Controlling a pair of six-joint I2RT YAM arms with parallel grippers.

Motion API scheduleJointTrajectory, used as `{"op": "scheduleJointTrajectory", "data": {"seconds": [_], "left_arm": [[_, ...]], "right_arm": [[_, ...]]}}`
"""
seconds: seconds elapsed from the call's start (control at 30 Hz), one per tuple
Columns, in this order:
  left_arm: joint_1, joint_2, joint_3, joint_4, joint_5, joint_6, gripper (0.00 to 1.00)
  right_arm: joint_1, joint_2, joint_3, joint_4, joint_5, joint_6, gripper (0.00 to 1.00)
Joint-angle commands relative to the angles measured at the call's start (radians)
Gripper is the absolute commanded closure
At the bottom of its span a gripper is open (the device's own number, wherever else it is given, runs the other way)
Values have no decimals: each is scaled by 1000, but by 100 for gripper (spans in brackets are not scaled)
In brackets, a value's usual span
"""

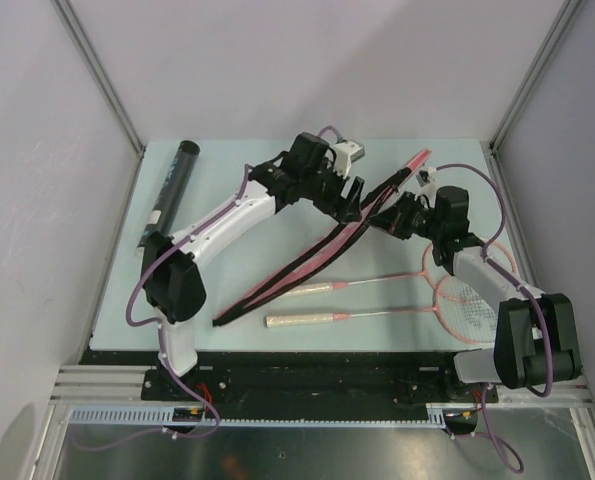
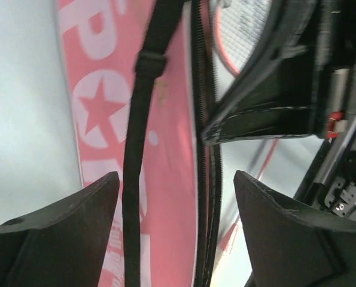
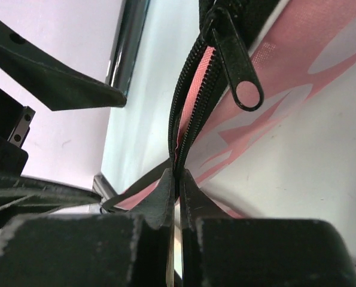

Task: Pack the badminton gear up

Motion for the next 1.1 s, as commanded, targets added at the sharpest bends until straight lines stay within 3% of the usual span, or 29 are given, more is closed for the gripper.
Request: {"op": "scheduleJointTrajectory", "data": {"seconds": [0.0,0.17,0.27,0.6,0.7,0.8,0.83,0.93,1.0,1.07], "left_arm": [[-37,-65,-27,-3,119,68,24],[-45,-51,-57,-1,72,45,54],[-58,-56,-77,0,34,45,62],[-126,-55,-119,-1,-157,72,64],[-141,-48,-126,0,-198,64,58],[-155,-48,-140,2,-330,56,55],[-158,-47,-142,2,-417,55,49],[-164,-42,-148,3,-526,38,43],[-164,-35,-148,5,-558,35,46],[-164,-25,-137,5,-591,33,59]], "right_arm": [[-2,14,55,63,-154,-25,100],[-4,26,61,86,-177,-9,100],[-4,35,61,93,-183,3,100],[-7,45,66,123,-199,27,100],[-7,48,68,122,-200,33,100],[-7,43,69,117,-199,32,100],[-9,40,69,116,-197,33,100],[-7,37,77,99,-191,40,100],[-4,35,80,84,-176,35,100],[2,34,87,48,-154,21,100]]}}
